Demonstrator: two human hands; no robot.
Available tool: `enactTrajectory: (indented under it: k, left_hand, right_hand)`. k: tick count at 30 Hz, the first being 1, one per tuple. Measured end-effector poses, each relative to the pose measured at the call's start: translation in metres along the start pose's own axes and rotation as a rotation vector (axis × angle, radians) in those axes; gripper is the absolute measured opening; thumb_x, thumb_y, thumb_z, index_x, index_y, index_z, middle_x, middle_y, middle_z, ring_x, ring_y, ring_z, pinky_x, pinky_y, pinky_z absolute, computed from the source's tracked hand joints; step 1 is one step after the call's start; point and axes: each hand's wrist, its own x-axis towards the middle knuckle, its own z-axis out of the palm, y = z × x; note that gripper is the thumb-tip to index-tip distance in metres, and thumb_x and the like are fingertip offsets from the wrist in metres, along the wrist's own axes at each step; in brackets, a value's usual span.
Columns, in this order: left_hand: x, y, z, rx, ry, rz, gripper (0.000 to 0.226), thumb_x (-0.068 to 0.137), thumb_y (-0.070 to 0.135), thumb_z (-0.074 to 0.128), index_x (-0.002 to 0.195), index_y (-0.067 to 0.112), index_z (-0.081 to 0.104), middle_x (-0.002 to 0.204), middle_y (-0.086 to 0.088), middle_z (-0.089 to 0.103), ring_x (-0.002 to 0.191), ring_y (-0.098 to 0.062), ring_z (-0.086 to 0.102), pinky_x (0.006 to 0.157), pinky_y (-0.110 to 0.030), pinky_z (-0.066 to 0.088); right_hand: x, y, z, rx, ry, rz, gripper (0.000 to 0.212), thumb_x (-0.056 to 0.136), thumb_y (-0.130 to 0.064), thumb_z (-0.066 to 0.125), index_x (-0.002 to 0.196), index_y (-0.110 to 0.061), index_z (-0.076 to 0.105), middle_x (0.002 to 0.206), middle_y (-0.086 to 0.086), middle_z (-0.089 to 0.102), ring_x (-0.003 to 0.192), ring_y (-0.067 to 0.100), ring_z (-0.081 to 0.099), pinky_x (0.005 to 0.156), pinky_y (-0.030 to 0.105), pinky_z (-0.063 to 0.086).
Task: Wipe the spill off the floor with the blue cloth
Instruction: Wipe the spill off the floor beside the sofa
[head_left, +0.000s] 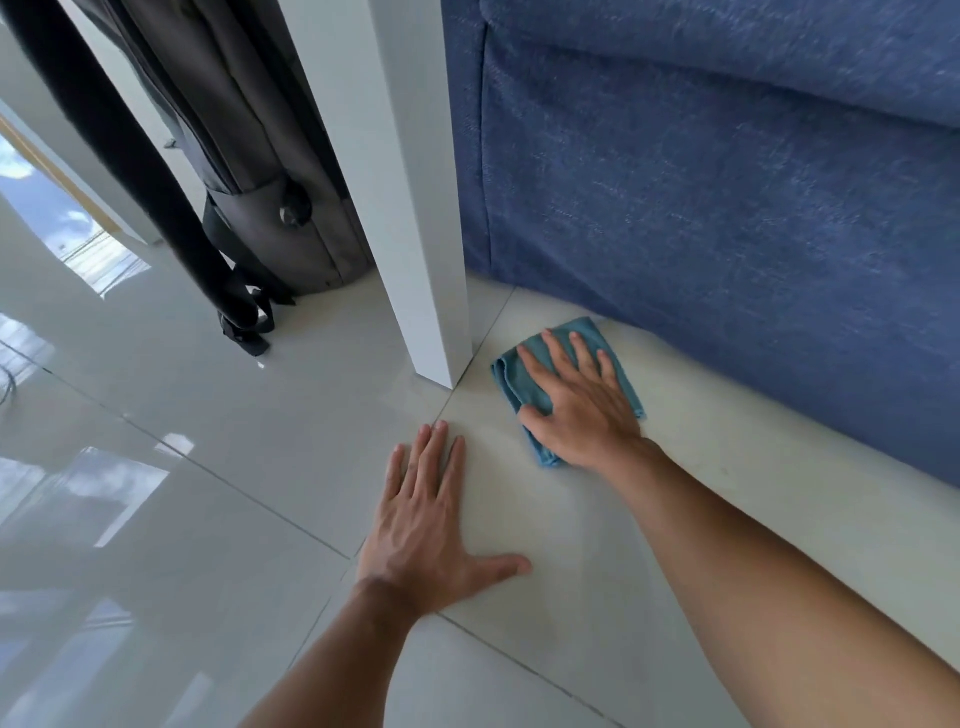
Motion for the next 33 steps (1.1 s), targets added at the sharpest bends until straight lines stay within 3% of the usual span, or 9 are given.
enactTrajectory:
  k: [5, 10, 16, 24, 33]
  left_hand:
    - [0.001, 0.003, 0.000, 0.011, -0.003, 0.006, 0.143, 0.058, 0.107, 0.030, 0.161, 0.012, 0.000, 0.168, -0.009, -0.012, 0.153, -0.019, -0.024, 0.124, -0.045, -0.010]
    - [0.001, 0.003, 0.000, 0.011, -0.013, 0.002, 0.143, 0.058, 0.108, 0.028, 0.161, 0.013, -0.001, 0.168, -0.008, -0.013, 0.153, -0.019, -0.024, 0.124, -0.045, -0.011]
    - [0.000, 0.000, -0.001, 0.024, -0.012, 0.011, 0.143, 0.059, 0.107, 0.032, 0.161, 0.010, 0.007, 0.168, -0.011, -0.006, 0.155, -0.022, -0.017, 0.124, -0.044, -0.009]
    - [0.001, 0.003, 0.000, 0.025, -0.010, 0.013, 0.142, 0.060, 0.106, 0.032, 0.161, 0.009, 0.010, 0.169, -0.012, 0.000, 0.155, -0.023, -0.013, 0.126, -0.047, -0.003]
    - [0.001, 0.003, -0.002, 0.055, 0.002, -0.001, 0.143, 0.059, 0.106, 0.031, 0.160, 0.008, 0.011, 0.169, -0.013, 0.003, 0.156, -0.025, -0.009, 0.126, -0.049, 0.002]
  right_hand:
    - [-0.012, 0.013, 0.001, 0.045, -0.001, -0.001, 0.080, 0.086, -0.059, 0.029, 0.162, -0.041, 0.009, 0.172, -0.009, -0.004, 0.157, 0.017, -0.011, 0.126, 0.043, -0.011]
    - [0.023, 0.000, -0.004, -0.013, 0.007, 0.117, 0.077, 0.093, -0.061, 0.033, 0.162, -0.037, 0.009, 0.173, -0.003, -0.004, 0.158, 0.028, -0.006, 0.126, 0.050, -0.006]
    - [-0.032, -0.014, 0.013, 0.015, 0.037, -0.071, 0.077, 0.089, -0.063, 0.031, 0.161, -0.039, 0.018, 0.173, -0.005, 0.005, 0.158, 0.023, -0.004, 0.126, 0.046, -0.007]
    - [-0.022, 0.007, -0.001, 0.026, -0.024, 0.121, 0.076, 0.096, -0.066, 0.027, 0.162, -0.038, 0.003, 0.172, -0.011, -0.010, 0.157, 0.019, -0.012, 0.126, 0.045, -0.010]
    - [-0.078, 0.047, 0.000, 0.000, -0.003, 0.281, 0.079, 0.097, -0.073, 0.016, 0.162, -0.033, -0.005, 0.172, -0.007, -0.011, 0.157, 0.021, -0.015, 0.126, 0.048, -0.008]
